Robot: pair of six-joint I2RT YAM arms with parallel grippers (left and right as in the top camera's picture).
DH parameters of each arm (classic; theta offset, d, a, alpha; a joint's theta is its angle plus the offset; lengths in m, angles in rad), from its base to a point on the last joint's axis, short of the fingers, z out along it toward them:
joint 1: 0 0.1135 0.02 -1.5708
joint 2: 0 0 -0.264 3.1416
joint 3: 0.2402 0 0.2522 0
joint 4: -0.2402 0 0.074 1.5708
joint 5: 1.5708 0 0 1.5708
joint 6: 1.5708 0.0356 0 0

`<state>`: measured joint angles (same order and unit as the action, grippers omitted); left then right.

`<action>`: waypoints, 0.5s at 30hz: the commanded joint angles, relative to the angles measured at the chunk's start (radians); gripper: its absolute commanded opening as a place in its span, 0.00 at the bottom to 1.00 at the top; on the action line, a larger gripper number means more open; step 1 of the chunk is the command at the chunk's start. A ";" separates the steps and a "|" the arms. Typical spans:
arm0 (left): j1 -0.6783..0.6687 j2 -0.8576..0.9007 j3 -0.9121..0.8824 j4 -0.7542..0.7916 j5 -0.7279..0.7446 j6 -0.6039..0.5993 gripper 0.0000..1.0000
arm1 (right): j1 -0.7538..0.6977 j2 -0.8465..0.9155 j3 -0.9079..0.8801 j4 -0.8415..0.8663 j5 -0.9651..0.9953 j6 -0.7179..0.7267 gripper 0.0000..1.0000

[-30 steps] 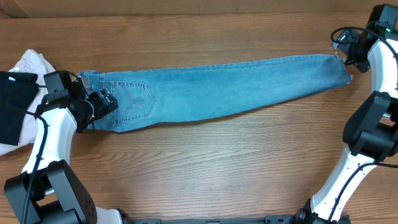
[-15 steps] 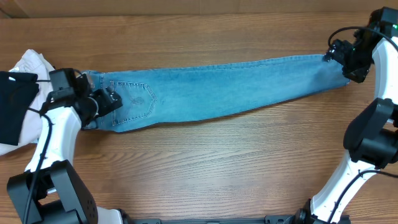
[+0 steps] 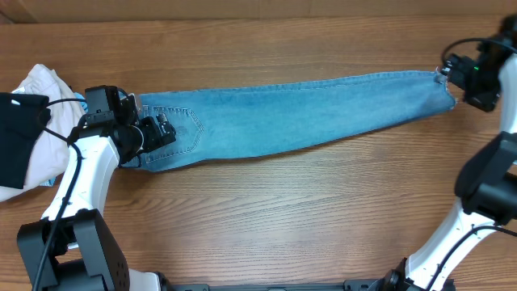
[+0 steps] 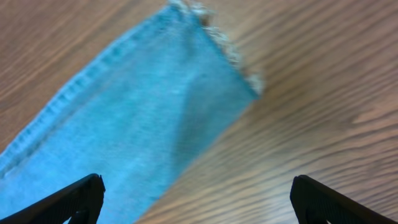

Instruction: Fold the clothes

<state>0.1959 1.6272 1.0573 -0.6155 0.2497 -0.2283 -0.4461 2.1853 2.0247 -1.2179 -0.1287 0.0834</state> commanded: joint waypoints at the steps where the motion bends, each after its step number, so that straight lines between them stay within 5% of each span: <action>1: -0.002 -0.029 0.021 -0.007 0.002 0.003 1.00 | -0.063 0.058 -0.016 -0.011 -0.186 -0.135 1.00; 15: -0.002 -0.029 0.021 -0.009 0.002 0.003 1.00 | -0.087 0.224 -0.016 0.077 -0.315 -0.156 1.00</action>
<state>0.1959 1.6272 1.0573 -0.6239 0.2497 -0.2283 -0.5468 2.3974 2.0041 -1.1687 -0.4042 -0.0616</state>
